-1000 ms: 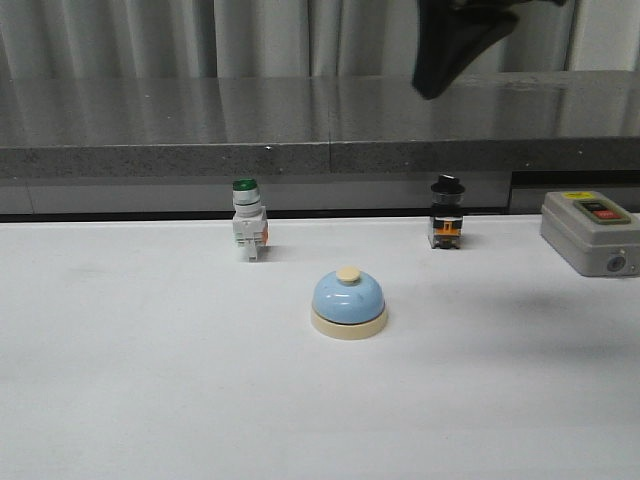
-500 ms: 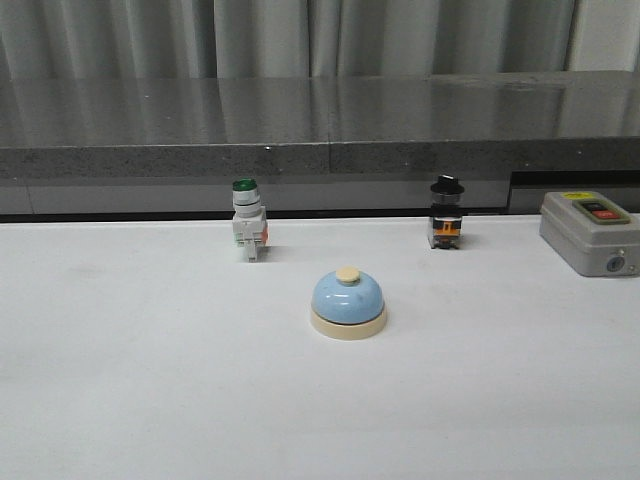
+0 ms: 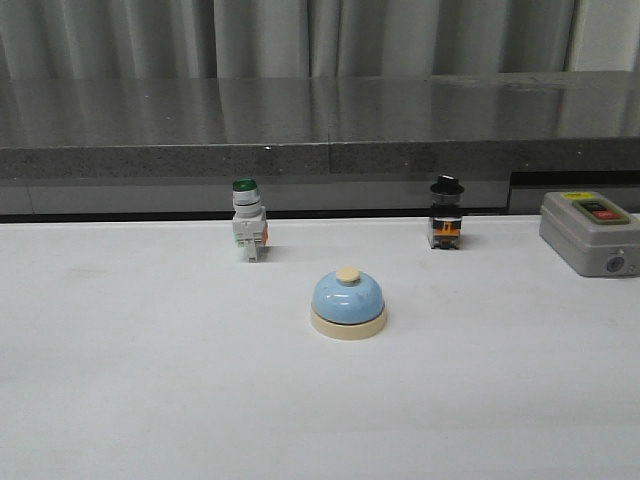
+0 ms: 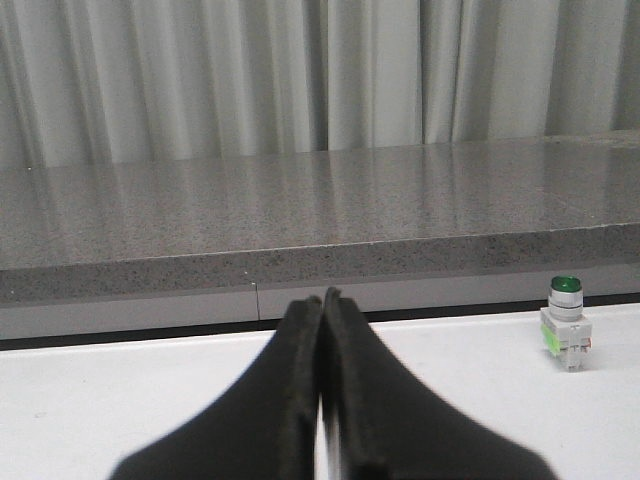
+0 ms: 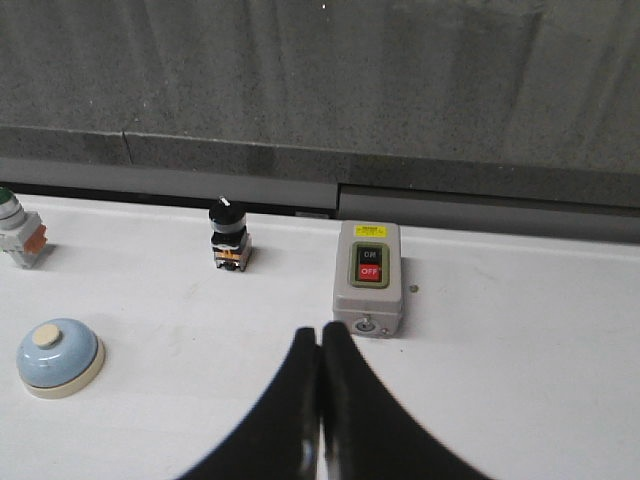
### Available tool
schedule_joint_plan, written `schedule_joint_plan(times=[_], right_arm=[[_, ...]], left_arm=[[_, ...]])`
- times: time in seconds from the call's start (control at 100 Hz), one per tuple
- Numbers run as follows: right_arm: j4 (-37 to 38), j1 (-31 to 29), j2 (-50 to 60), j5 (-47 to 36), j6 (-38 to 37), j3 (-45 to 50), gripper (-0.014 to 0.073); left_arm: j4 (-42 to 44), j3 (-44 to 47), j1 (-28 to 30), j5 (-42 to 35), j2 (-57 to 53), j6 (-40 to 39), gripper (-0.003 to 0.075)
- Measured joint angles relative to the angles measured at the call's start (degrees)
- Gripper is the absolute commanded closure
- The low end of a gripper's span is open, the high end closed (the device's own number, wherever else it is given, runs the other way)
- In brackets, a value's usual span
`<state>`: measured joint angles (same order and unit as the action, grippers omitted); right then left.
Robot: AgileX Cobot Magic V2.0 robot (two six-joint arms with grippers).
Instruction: Place and press bell with both arms
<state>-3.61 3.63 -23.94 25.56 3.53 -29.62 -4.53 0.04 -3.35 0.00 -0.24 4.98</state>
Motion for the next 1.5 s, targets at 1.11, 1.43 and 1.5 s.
schedule_joint_plan(times=[1.11, 1.43, 1.5], right_arm=[[0.36, -0.05, 13.43, -1.75, 0.0, 5.91, 0.0654], [1.15, -0.05, 24.4, -6.73, 0.0, 18.62, 0.0654], [1.4, -0.05, 24.62, -7.87, 0.0, 21.05, 0.0654]], left_arm=[[0.0, 0.0, 0.0, 0.0, 0.0, 0.0, 0.0741], [0.0, 0.0, 0.0, 0.0, 0.0, 0.0, 0.0741], [0.0, 0.0, 0.0, 0.0, 0.0, 0.0, 0.0741]])
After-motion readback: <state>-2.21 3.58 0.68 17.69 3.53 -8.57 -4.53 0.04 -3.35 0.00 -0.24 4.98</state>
